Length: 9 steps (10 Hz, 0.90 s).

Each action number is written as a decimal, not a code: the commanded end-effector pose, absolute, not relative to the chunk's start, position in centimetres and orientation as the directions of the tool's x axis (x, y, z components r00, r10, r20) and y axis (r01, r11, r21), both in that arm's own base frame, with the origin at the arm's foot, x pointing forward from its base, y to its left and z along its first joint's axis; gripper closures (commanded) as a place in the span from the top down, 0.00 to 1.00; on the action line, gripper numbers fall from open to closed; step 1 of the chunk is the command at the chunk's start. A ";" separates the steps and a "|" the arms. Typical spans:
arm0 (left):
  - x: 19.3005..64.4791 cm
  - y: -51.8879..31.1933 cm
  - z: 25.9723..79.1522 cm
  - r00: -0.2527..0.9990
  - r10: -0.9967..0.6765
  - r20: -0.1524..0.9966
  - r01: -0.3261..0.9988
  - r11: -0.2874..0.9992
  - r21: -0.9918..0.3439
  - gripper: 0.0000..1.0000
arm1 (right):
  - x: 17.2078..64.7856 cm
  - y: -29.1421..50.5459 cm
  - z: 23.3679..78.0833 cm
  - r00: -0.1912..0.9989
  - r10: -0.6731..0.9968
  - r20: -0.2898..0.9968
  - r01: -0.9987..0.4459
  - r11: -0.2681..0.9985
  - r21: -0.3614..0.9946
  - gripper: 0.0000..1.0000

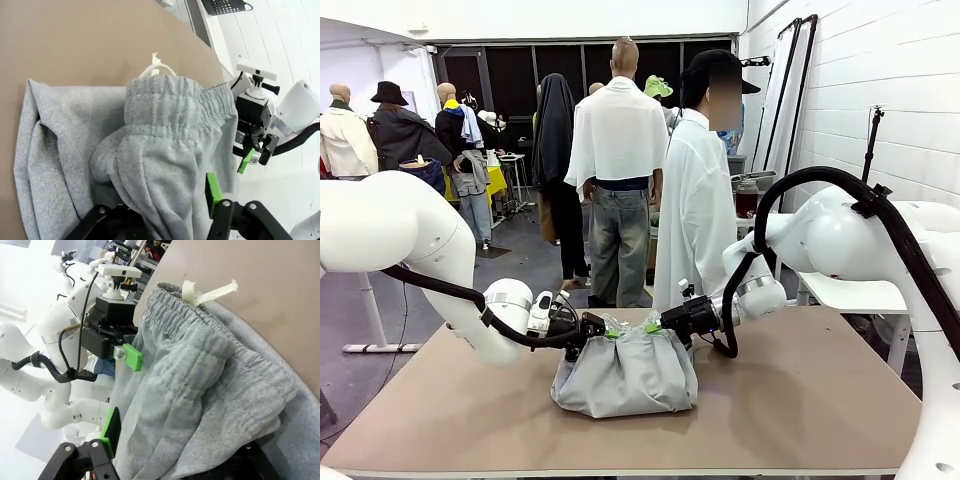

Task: Fold the training pants.
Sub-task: Fold the Training pants in half.

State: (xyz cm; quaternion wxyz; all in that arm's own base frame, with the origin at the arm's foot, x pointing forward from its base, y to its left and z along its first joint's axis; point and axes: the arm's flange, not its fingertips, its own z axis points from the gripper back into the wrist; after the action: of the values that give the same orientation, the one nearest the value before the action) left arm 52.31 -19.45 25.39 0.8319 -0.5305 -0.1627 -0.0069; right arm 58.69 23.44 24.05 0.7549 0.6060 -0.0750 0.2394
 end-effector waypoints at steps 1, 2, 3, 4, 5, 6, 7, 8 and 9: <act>52.3 -18.6 26.5 0.944 0.186 0.272 0.163 0.454 -0.876 1.00 | 59.8 22.9 24.6 0.883 0.301 0.360 -0.428 0.200 0.881 1.00; 52.3 -18.2 26.8 0.942 0.193 0.273 0.160 0.457 -0.875 1.00 | 59.9 22.3 24.8 0.888 0.316 0.335 -0.415 0.236 0.879 1.00; 52.1 -17.8 27.1 0.940 0.198 0.277 0.160 0.461 -0.873 1.00 | 60.0 21.6 25.1 0.891 0.330 0.313 -0.407 0.272 0.872 1.00; 52.0 -17.0 27.3 0.937 0.208 0.279 0.155 0.470 -0.869 1.00 | 60.2 20.9 25.2 0.891 0.349 0.289 -0.401 0.311 0.862 1.00; 51.7 -16.5 27.6 0.936 0.209 0.283 0.154 0.480 -0.864 1.00 | 60.4 20.4 25.5 0.890 0.364 0.276 -0.406 0.354 0.842 1.00; 51.4 -15.9 27.9 0.934 0.216 0.285 0.152 0.482 -0.863 1.00 | 60.6 19.9 26.1 0.885 0.377 0.272 -0.418 0.390 0.820 1.00; 51.1 -15.1 28.5 0.929 0.222 0.295 0.157 0.485 -0.860 1.00 | 60.8 19.4 26.7 0.883 0.391 0.260 -0.425 0.429 0.797 1.00; 50.8 -14.0 29.2 0.924 0.232 0.305 0.158 0.495 -0.855 1.00 | 61.3 18.5 27.8 0.880 0.393 0.268 -0.440 0.461 0.771 1.00; 50.4 -13.0 30.1 0.916 0.240 0.320 0.162 0.510 -0.845 1.00 | 61.7 17.7 29.1 0.875 0.396 0.278 -0.457 0.488 0.744 1.00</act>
State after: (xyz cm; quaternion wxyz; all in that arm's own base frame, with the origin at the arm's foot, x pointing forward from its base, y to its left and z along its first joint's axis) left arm 51.17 -13.92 28.81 0.8371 -0.5071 -0.2042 0.0205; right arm 61.08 17.90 27.78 0.8481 0.4653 -0.0334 0.2512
